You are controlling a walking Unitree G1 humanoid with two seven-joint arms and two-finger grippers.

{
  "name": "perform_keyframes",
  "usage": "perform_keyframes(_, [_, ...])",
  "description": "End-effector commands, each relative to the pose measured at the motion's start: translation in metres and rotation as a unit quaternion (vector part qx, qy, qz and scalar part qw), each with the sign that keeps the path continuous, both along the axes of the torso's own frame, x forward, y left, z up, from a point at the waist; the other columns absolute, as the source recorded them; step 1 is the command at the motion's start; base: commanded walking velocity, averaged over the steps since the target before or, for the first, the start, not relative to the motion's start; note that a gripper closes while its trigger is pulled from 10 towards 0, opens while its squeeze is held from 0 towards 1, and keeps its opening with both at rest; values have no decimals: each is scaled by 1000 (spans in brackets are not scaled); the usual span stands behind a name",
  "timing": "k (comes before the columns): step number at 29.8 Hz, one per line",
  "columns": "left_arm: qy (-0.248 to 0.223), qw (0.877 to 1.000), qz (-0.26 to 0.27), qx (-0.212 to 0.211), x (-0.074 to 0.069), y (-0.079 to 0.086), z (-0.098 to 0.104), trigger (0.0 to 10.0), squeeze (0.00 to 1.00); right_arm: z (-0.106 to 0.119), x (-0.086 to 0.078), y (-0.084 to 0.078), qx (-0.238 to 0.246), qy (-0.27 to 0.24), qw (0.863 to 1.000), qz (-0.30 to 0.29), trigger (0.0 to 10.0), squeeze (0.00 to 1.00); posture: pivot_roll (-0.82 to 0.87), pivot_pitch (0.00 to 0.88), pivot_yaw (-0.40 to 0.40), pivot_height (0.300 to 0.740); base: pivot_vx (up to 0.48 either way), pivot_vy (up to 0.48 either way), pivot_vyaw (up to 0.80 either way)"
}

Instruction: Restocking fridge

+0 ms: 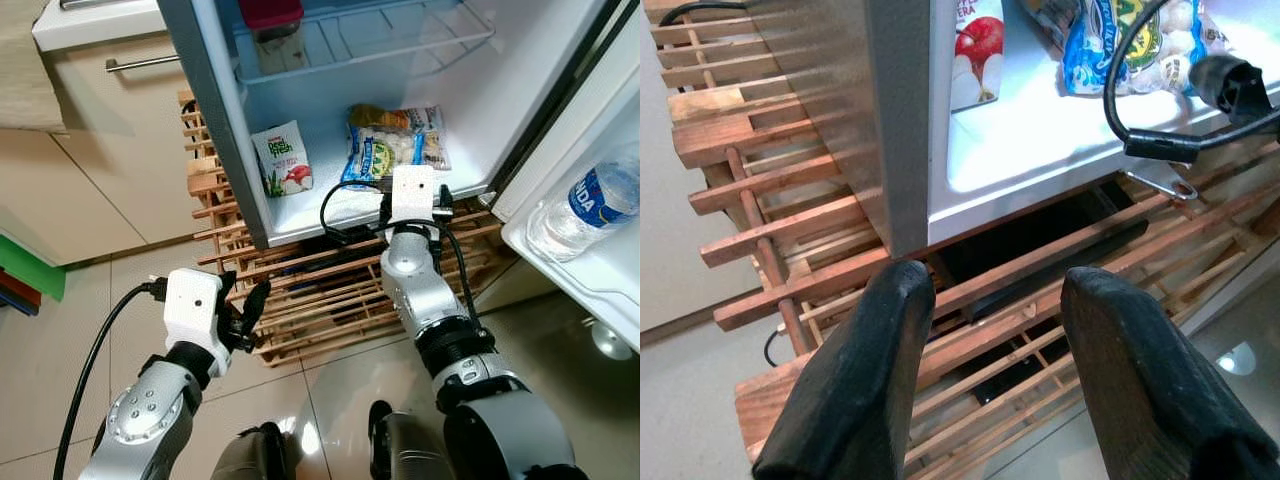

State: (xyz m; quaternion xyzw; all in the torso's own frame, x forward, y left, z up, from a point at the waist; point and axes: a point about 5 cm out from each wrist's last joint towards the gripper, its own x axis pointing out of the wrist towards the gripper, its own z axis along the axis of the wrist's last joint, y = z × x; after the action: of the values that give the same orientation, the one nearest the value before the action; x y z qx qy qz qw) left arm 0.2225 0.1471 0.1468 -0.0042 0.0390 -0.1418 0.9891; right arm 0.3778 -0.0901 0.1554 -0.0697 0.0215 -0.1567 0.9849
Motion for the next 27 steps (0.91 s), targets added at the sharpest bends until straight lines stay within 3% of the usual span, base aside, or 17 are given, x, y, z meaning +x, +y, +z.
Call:
perform_keyframes(1, [11,1000,2,-1,-3,-1,-3,10000,0,-4,-2,0,18,17,1000,-6,10000,0,-63,264,16,736,0,0,0])
perform_keyframes(27, [13,1000,12,-6,0,-3,-4,10000,0,-2,12,-3,27,44,999,2,10000,0,-70,282,1,736,0,0,0])
